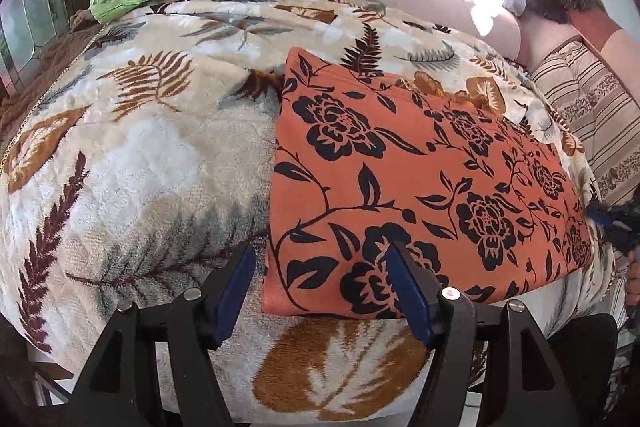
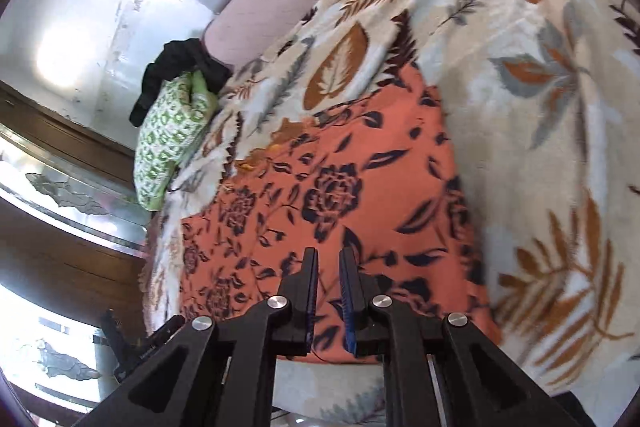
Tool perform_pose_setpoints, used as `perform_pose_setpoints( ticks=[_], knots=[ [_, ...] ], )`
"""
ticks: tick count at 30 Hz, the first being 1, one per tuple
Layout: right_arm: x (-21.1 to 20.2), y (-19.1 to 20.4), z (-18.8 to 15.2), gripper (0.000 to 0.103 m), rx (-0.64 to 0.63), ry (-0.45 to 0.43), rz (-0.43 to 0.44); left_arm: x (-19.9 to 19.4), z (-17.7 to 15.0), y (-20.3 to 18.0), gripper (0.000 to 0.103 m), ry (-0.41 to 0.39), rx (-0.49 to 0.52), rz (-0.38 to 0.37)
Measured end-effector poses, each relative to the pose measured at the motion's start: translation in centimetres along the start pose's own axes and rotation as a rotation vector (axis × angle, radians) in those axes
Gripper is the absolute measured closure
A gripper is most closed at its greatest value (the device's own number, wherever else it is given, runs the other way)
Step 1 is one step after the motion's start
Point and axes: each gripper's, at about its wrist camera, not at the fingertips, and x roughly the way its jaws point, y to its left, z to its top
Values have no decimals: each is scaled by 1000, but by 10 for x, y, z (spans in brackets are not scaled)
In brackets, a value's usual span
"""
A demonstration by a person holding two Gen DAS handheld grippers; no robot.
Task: Fold small clothes
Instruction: 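Press and straighten the folded blouse with both tools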
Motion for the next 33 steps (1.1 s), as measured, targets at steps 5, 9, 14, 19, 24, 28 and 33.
perform_pose_setpoints(
  ticks=[5, 9, 14, 19, 24, 28, 33],
  knots=[
    [16, -38, -5, 86, 144, 32, -77, 9, -7, 17, 33, 55, -71, 30],
    [3, -2, 10, 85, 37, -20, -92, -10, -2, 11, 33, -13, -62, 5],
    [32, -14, 26, 66, 70, 6, -116, -19, 13, -10, 33, -68, -27, -50],
    [24, -15, 31, 59, 102, -25, -129, -16, 22, -33, 32, -86, 23, -75],
    [34, 3, 53, 32, 47, -51, -91, 8, 29, -54, 32, -50, 41, -100],
    [46, -31, 59, 31, 160, -3, -125, 34, 30, -62, 32, 21, 63, -60],
    [13, 1, 43, 24, 60, -93, -8, 39, 28, -60, 32, 18, 43, -37]
  ],
)
